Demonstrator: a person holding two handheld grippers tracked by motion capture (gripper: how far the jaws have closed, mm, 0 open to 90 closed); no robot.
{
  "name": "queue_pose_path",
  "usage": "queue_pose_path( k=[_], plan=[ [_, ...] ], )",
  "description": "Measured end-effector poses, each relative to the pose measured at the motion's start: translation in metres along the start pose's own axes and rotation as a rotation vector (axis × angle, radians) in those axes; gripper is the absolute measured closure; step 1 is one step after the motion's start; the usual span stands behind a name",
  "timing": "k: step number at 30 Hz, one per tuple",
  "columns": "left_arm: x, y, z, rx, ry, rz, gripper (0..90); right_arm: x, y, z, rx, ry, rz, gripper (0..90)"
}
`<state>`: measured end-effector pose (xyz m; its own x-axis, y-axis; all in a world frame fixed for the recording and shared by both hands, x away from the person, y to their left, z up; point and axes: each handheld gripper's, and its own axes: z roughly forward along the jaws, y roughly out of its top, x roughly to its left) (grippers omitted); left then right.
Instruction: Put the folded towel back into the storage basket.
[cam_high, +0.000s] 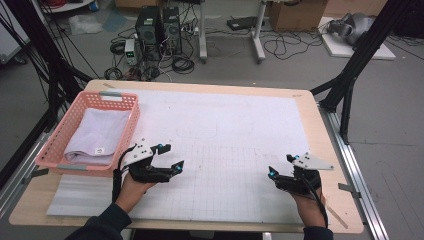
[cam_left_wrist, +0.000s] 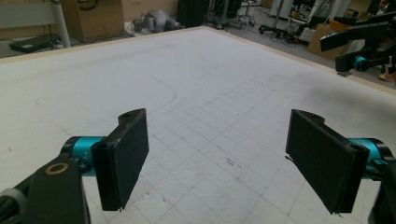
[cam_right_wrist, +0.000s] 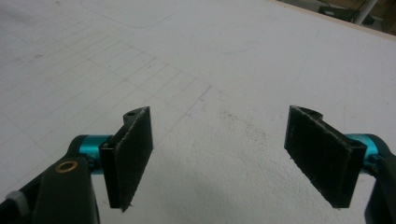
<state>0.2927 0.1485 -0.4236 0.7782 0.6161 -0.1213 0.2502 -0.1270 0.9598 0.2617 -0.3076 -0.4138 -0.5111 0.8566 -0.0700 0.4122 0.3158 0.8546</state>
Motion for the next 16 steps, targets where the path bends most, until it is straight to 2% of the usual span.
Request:
queue_pose_path(
  k=[16],
  plan=[
    [0.0037,-0.0045,0.0023,0.015,0.002,-0.015,21.8,-0.0019,-0.0004,0.0006,-0.006,0.001,0.006,22.5]
  ],
)
